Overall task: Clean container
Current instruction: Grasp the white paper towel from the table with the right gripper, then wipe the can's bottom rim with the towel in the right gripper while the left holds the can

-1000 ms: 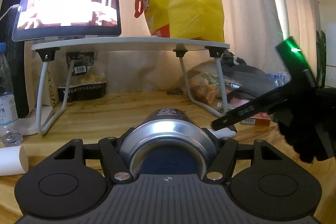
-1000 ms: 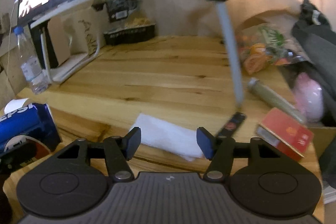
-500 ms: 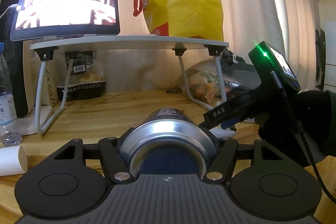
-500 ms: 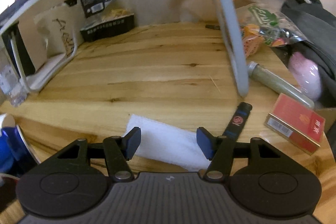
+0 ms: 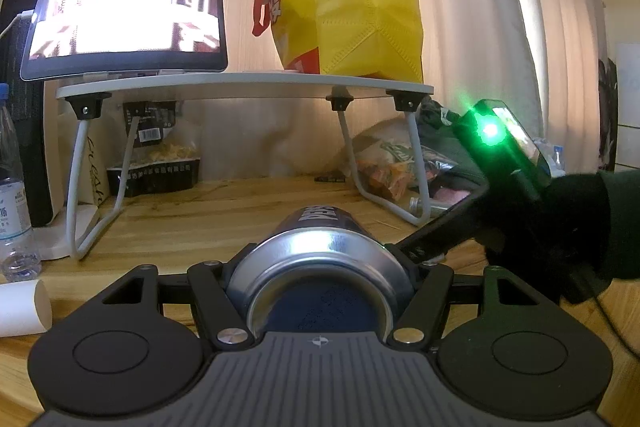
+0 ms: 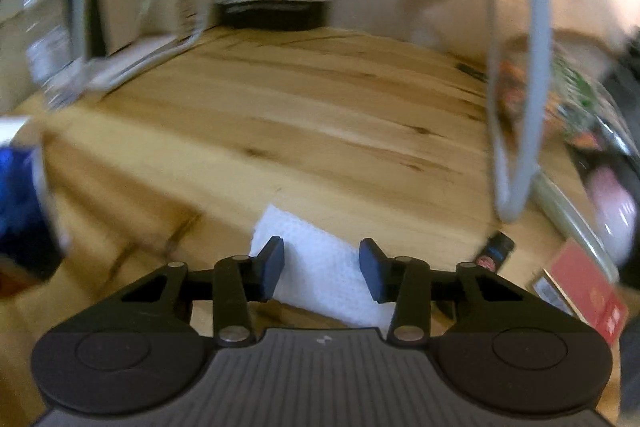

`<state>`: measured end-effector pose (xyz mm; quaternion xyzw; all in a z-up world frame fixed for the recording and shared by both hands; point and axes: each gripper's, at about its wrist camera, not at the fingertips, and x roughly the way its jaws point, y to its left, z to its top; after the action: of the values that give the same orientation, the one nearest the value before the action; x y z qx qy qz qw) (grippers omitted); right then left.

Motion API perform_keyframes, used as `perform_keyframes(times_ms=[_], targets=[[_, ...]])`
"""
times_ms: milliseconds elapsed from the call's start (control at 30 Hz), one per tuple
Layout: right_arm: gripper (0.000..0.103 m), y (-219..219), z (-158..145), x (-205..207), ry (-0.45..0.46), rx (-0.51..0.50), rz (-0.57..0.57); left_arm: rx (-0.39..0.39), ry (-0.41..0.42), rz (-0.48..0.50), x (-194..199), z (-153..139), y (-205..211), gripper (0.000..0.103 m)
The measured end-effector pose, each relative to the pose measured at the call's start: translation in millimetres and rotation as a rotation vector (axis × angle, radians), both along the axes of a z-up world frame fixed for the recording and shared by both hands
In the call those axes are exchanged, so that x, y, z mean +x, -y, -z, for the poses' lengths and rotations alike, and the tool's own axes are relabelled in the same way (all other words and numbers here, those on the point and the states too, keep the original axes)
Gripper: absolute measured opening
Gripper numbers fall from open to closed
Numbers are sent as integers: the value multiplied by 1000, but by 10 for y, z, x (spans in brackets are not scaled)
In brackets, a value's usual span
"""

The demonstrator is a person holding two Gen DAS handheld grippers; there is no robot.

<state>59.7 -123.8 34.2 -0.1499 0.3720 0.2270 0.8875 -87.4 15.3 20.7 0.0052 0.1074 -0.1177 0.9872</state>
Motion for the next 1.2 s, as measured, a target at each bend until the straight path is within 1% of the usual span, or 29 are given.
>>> perform_keyframes(times_ms=[133,200,233,267,333,367,433,533,600,667,733,800,833,867,933,1000,1033,1100,1133,1167,1200], targets=[[44,23,-71,-84,-38,-63,-224,1,-1,1,3,0,-1,67],[44,20,-114,-125,-17,-102,-286,3,-4,0,7,0,1,67],[47,20,-144,-143,1,-107,-285,2,-5,-1,9,0,0,67],[48,31,-197,-163,22,-95,-267,2,-7,-3,11,0,0,67],[49,79,-341,-216,43,-37,-224,3,-9,-6,15,1,3,67],[55,105,-415,-244,51,-6,-202,4,-10,-8,17,2,4,67],[60,161,-529,-261,48,12,-92,5,-11,-8,19,3,5,67],[60,241,-536,-247,-3,41,41,6,-12,-7,23,3,4,67],[60,264,-452,-231,-55,84,94,5,-11,-7,25,-1,1,67],[60,249,-348,-215,-90,115,124,3,-10,-6,26,-2,-4,67],[60,201,-243,-198,-103,115,135,0,-10,-6,26,1,-10,67],[60,121,-139,-187,-87,63,136,-1,-9,-4,28,2,-13,67],[63,78,-95,-186,-81,39,132,0,-9,-3,28,3,-13,67],[68,64,-60,-185,-75,29,133,0,-8,-2,26,4,-12,67],[73,80,-14,-179,-69,31,141,-1,-8,0,25,5,-13,67],[74,126,-1,-163,-77,50,148,-3,-7,0,22,7,-14,67],[73,130,5,-164,-74,52,143,-3,-6,0,21,8,-14,67],[66,141,5,-179,-63,55,127,-2,-6,1,21,9,-12,67],[50,148,-4,-188,-56,59,118,-2,-6,1,23,11,-13,67],[30,147,-13,-188,-52,64,108,-2,-7,1,23,11,-15,67],[23,143,-21,-182,-51,69,99,-2,-8,1,22,10,-13,67]])
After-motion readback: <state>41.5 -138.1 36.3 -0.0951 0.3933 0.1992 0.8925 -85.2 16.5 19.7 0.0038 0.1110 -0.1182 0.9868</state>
